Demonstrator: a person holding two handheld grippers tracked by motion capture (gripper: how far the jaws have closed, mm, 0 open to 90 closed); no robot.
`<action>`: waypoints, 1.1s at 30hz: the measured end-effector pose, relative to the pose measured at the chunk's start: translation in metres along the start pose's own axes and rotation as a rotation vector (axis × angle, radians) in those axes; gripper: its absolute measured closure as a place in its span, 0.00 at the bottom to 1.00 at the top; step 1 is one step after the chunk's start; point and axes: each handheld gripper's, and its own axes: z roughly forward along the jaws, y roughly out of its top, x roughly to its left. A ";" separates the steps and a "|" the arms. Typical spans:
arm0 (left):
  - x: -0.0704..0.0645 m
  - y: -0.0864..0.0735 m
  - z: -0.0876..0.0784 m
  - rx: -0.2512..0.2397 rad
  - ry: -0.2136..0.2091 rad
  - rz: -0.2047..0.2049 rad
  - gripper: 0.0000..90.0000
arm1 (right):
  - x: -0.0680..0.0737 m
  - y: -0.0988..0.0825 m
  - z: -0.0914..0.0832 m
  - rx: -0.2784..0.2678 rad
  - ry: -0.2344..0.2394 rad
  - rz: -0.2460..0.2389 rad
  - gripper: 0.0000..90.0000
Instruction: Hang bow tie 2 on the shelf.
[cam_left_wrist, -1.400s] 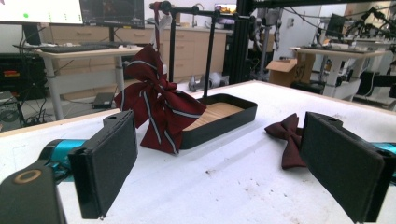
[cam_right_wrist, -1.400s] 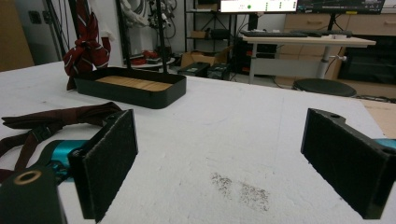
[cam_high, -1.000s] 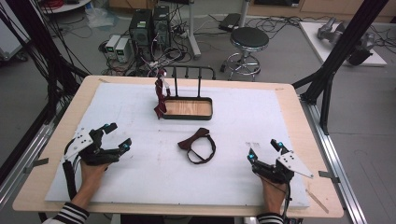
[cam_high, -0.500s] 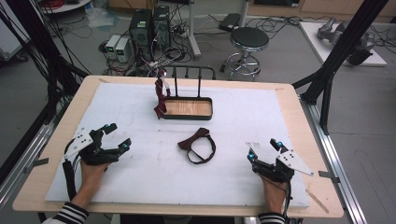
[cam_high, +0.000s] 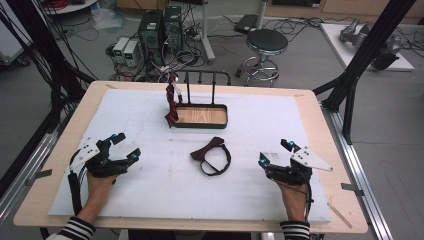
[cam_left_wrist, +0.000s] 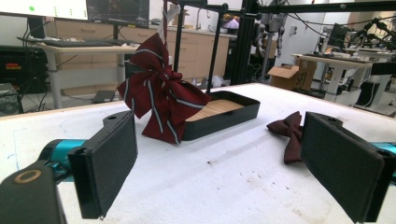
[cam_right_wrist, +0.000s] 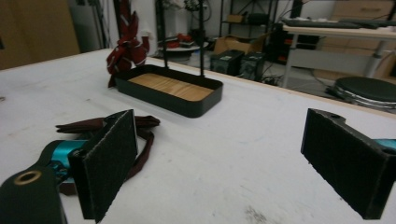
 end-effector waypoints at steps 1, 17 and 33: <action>0.000 0.000 0.000 -0.001 0.001 0.002 0.13 | 0.001 0.003 0.003 0.007 0.013 -0.006 0.11; 0.002 -0.003 0.001 0.008 0.003 -0.004 0.13 | 0.025 0.034 0.050 0.156 0.173 -0.109 0.11; 0.001 -0.005 0.002 0.023 -0.005 0.008 0.13 | 0.038 0.052 0.097 0.302 0.277 -0.192 0.11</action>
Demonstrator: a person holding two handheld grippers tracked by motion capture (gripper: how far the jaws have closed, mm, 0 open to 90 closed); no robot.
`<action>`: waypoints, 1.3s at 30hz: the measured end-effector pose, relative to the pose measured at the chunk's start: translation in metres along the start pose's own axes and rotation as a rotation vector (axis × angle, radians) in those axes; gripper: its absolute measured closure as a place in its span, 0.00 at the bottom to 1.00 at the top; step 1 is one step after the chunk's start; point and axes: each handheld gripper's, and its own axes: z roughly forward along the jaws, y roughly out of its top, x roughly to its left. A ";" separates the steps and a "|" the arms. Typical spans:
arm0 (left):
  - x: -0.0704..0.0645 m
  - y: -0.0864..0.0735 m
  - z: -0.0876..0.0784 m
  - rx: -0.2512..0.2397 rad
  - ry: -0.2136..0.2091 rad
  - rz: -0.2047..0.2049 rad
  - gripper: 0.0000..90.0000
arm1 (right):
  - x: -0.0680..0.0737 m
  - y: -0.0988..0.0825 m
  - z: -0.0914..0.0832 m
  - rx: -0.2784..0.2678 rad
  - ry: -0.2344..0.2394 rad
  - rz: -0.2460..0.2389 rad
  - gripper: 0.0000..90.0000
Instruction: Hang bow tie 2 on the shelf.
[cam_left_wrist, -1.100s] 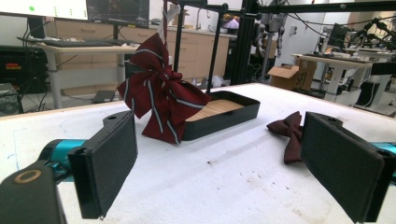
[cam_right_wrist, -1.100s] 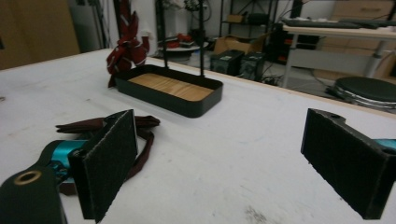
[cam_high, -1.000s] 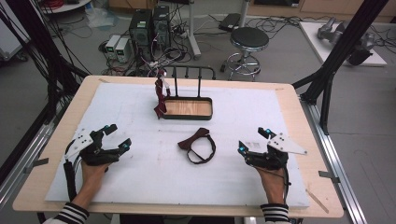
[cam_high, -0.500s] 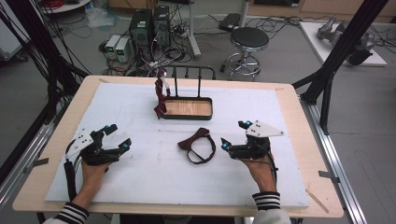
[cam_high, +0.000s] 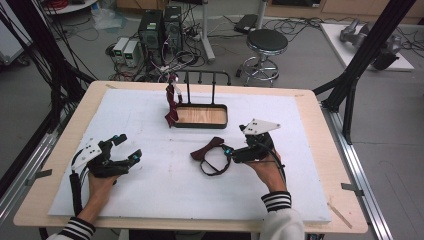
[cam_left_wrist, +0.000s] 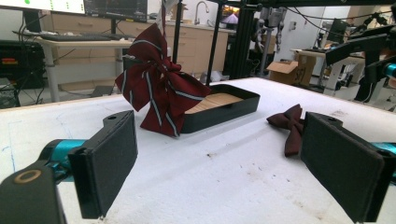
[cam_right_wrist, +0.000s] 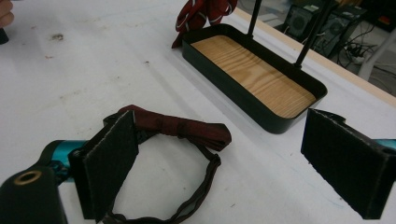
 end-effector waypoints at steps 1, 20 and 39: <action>0.000 0.000 0.000 0.000 0.000 -0.002 0.13 | -0.001 0.001 0.002 0.004 0.005 -0.001 0.11; -0.002 0.000 0.000 0.005 0.000 0.014 0.13 | -0.012 0.003 0.042 0.118 0.091 -0.030 0.18; -0.002 -0.001 0.000 -0.001 0.003 0.016 0.13 | -0.011 0.008 0.077 0.241 0.163 -0.088 0.18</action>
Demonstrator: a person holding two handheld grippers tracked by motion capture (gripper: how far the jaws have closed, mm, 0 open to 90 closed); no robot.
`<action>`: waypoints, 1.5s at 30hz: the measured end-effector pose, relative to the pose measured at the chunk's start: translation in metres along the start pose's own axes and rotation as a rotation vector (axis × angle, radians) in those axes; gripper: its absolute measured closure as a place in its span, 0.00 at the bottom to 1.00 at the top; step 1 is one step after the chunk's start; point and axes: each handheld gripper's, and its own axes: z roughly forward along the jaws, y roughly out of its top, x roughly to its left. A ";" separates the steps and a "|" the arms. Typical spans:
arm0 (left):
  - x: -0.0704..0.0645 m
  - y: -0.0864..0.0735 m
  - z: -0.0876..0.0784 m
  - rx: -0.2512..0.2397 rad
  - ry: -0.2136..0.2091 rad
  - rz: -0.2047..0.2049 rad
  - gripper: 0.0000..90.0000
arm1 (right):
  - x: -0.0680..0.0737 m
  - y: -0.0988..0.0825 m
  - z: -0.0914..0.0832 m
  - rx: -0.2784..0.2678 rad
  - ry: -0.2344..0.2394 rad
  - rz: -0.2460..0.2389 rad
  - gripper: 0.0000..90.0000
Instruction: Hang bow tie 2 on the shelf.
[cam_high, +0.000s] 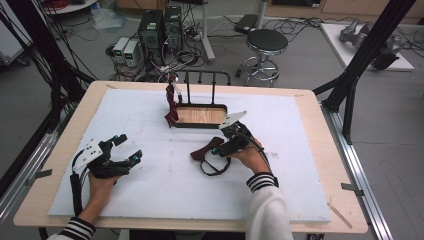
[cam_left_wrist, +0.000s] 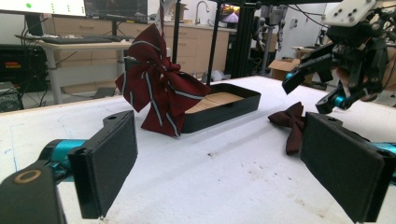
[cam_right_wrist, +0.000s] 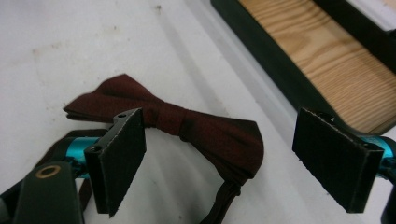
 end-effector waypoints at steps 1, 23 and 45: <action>0.000 0.000 0.000 0.001 0.000 0.000 0.13 | 0.000 0.000 0.002 0.010 0.002 -0.006 0.19; 0.000 0.000 -0.001 -0.006 0.005 0.000 0.13 | 0.002 0.003 0.021 0.114 0.002 -0.109 0.34; 0.000 0.000 0.000 -0.006 0.006 0.000 0.14 | 0.007 0.004 0.026 0.168 0.008 -0.205 0.69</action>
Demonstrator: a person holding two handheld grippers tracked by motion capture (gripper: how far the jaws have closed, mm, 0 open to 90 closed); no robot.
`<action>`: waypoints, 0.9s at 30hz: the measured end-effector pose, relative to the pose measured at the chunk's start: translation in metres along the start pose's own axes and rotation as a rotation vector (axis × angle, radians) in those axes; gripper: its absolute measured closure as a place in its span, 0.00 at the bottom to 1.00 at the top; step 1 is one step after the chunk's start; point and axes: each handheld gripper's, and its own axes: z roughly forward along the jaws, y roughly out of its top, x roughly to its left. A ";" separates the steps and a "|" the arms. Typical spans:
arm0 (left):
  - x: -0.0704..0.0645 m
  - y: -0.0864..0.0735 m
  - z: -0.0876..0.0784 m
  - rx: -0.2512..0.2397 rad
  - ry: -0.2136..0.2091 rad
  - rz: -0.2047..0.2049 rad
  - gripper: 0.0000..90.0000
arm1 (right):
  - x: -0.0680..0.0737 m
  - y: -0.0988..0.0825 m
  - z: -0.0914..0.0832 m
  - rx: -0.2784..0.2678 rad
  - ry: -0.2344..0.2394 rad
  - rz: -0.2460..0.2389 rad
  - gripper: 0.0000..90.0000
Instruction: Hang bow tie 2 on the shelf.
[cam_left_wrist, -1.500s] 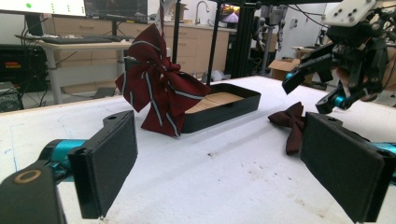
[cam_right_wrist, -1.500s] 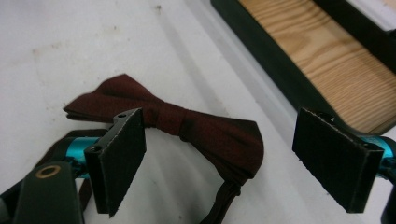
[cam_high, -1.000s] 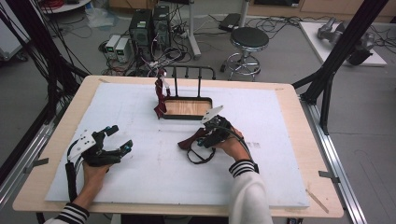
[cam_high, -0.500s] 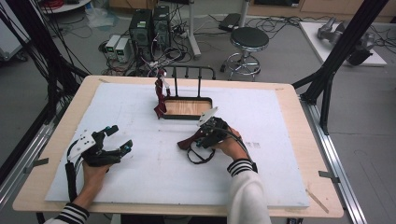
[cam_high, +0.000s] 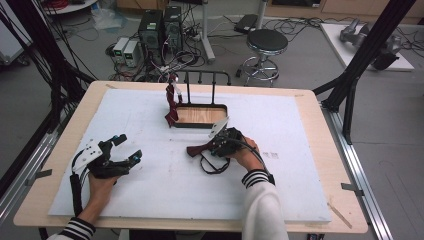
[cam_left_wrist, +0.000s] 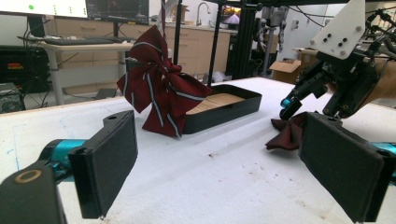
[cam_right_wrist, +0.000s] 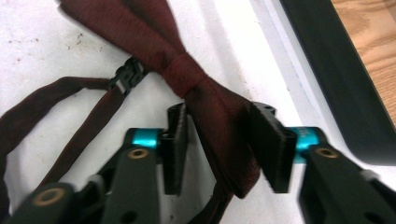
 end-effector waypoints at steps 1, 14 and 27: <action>0.000 0.000 0.000 0.003 -0.001 0.004 0.14 | 0.000 0.000 0.000 0.002 -0.002 -0.003 0.73; 0.000 0.000 0.000 0.000 0.002 0.000 0.14 | -0.001 0.003 -0.003 -0.022 0.004 0.034 0.89; 0.000 0.000 0.000 0.002 0.001 0.000 0.14 | -0.004 0.002 -0.014 -0.104 0.012 0.088 0.89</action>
